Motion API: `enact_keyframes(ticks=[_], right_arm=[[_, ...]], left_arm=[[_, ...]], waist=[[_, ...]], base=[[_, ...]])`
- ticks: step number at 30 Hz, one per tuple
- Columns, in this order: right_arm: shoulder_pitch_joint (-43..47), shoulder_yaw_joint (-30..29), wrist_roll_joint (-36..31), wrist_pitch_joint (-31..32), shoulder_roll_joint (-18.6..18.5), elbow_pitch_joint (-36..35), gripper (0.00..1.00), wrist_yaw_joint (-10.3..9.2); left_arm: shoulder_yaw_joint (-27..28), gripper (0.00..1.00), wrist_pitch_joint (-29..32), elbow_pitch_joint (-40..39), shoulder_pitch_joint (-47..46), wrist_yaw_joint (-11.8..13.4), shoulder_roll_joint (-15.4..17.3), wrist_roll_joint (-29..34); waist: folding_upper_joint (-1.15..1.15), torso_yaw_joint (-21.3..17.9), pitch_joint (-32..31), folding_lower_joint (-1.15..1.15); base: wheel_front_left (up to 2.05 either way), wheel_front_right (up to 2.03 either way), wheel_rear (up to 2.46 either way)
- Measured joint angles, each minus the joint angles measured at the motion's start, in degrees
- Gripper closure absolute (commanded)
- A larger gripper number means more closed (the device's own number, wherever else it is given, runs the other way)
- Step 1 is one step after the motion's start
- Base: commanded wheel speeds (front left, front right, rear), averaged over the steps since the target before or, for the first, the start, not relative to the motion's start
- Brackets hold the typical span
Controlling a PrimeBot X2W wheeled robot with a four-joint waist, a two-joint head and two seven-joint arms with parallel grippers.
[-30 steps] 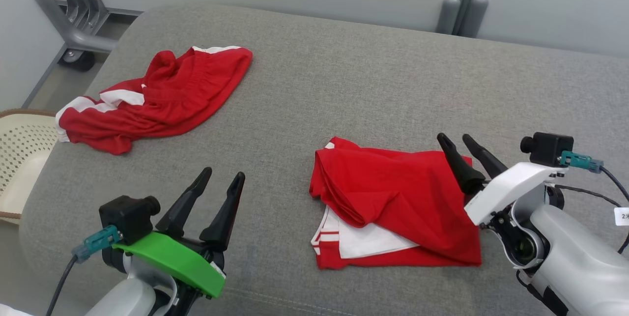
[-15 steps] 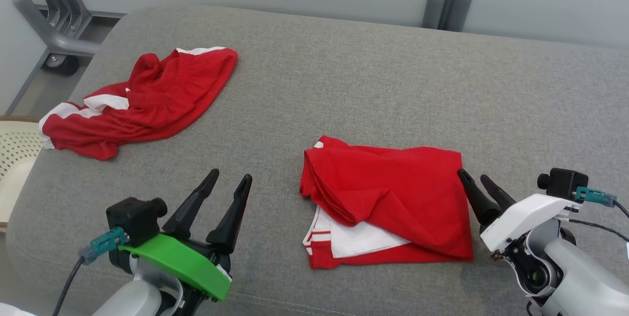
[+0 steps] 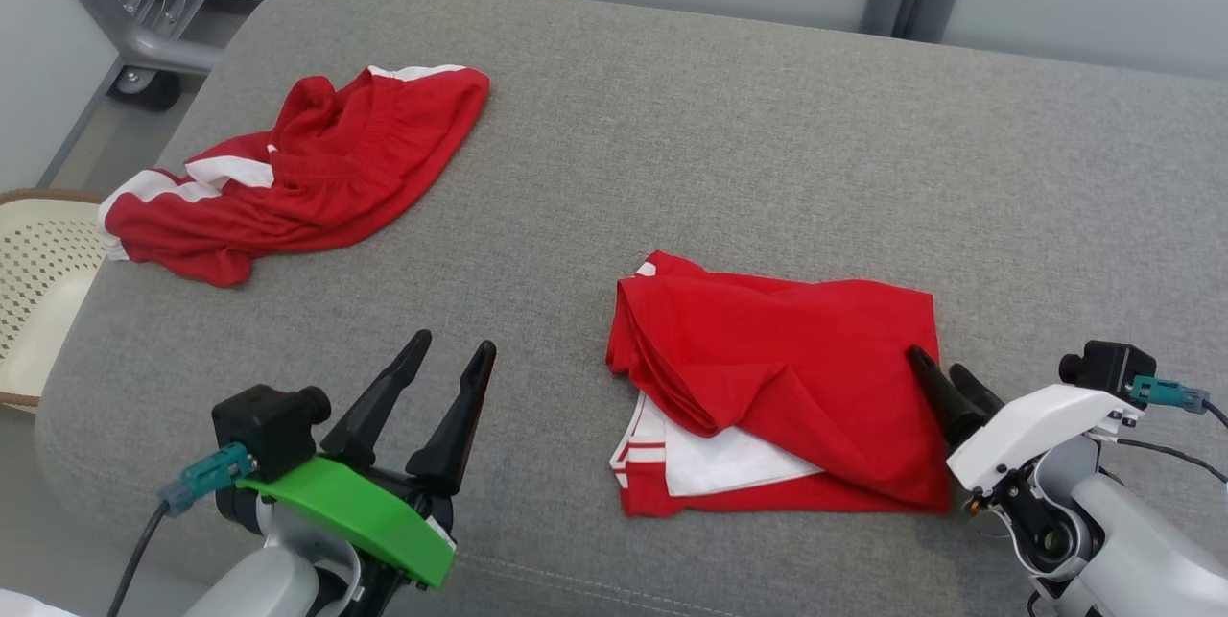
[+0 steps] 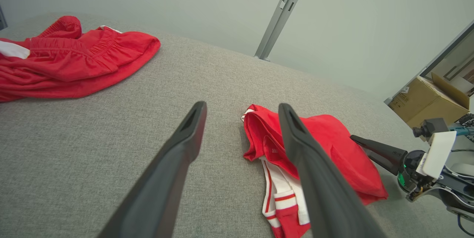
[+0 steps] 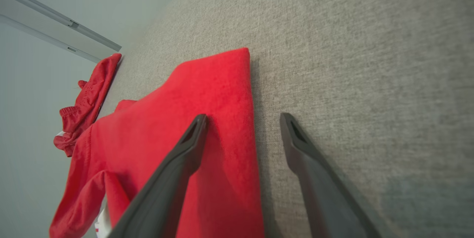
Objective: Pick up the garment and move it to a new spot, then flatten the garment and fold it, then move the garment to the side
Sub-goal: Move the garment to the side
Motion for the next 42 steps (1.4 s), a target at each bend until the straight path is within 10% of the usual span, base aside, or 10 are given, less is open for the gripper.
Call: enact_keyframes(ticks=[15,16,17,18,19,42], right_arm=[[-1.5,1.5,2.0,4.0,2.2,1.4,0.0,1.3],[-1.5,1.5,1.9,4.0,2.2,1.4,0.06,1.42],[-1.5,1.5,1.9,4.0,2.2,1.5,0.53,1.54],[-1.6,1.5,1.9,4.0,2.2,1.5,0.65,1.54],[-1.6,1.5,1.9,4.0,2.2,1.6,1.0,1.6],[-9.5,2.2,-4.4,0.4,-2.9,-2.2,1.0,3.58]], left_arm=[[0.0,0.0,0.0,0.3,0.0,0.0,-0.3,0.0],[0.0,0.0,0.0,0.3,0.0,0.0,-0.3,0.0],[0.0,0.0,0.0,0.4,0.0,0.0,-0.3,0.1],[0.0,0.0,0.0,0.4,0.0,0.0,-0.3,0.1],[0.0,0.0,0.0,0.5,0.0,0.0,-0.3,0.1],[0.8,0.0,0.0,0.2,0.1,0.0,-0.1,0.1]], waist=[[0.0,1.0,0.4,0.0],[0.0,1.0,0.4,0.0],[0.0,1.0,0.4,0.0],[0.0,1.0,0.4,0.0],[0.0,1.0,0.3,0.0],[0.0,-4.1,-0.8,0.0]], base=[[0.0,0.0,0.0],[0.0,0.0,0.0],[0.0,0.0,0.0],[0.0,0.0,0.0],[0.0,0.0,0.0],[0.0,0.0,0.0]])
